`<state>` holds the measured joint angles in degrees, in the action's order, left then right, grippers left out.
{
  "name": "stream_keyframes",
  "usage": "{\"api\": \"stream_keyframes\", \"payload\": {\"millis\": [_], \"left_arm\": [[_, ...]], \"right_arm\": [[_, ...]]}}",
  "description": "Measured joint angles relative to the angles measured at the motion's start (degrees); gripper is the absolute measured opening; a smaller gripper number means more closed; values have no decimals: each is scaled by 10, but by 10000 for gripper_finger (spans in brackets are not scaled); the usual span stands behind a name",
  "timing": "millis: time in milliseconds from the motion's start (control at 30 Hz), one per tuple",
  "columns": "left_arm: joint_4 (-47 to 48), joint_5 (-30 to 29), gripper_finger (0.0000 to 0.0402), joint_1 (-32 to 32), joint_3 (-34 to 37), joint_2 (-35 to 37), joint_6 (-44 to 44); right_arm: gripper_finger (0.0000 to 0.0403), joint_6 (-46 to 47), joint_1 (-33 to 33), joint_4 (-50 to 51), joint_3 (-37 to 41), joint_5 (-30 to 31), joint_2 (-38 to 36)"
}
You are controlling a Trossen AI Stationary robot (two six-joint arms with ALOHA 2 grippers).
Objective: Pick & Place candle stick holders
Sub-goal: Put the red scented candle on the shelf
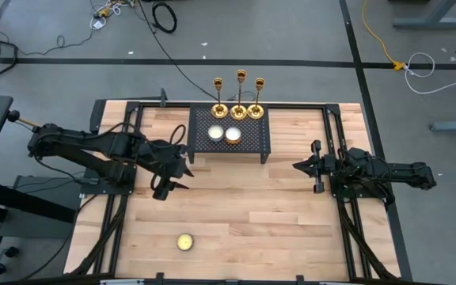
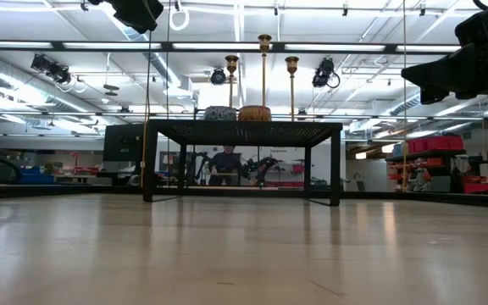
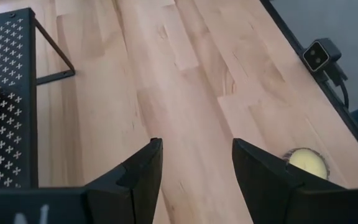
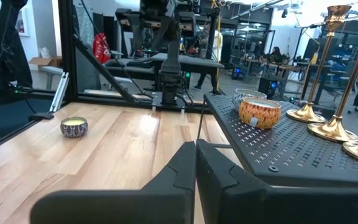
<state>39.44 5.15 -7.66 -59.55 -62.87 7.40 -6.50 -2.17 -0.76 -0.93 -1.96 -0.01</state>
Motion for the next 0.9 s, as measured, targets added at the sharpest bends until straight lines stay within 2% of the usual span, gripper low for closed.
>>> {"api": "stream_keyframes", "payload": {"millis": [900], "left_arm": [[0, 0, 197, 0, 0, 0, -11]], "right_arm": [[13, 0, 0, 0, 0, 0, 0]]}}
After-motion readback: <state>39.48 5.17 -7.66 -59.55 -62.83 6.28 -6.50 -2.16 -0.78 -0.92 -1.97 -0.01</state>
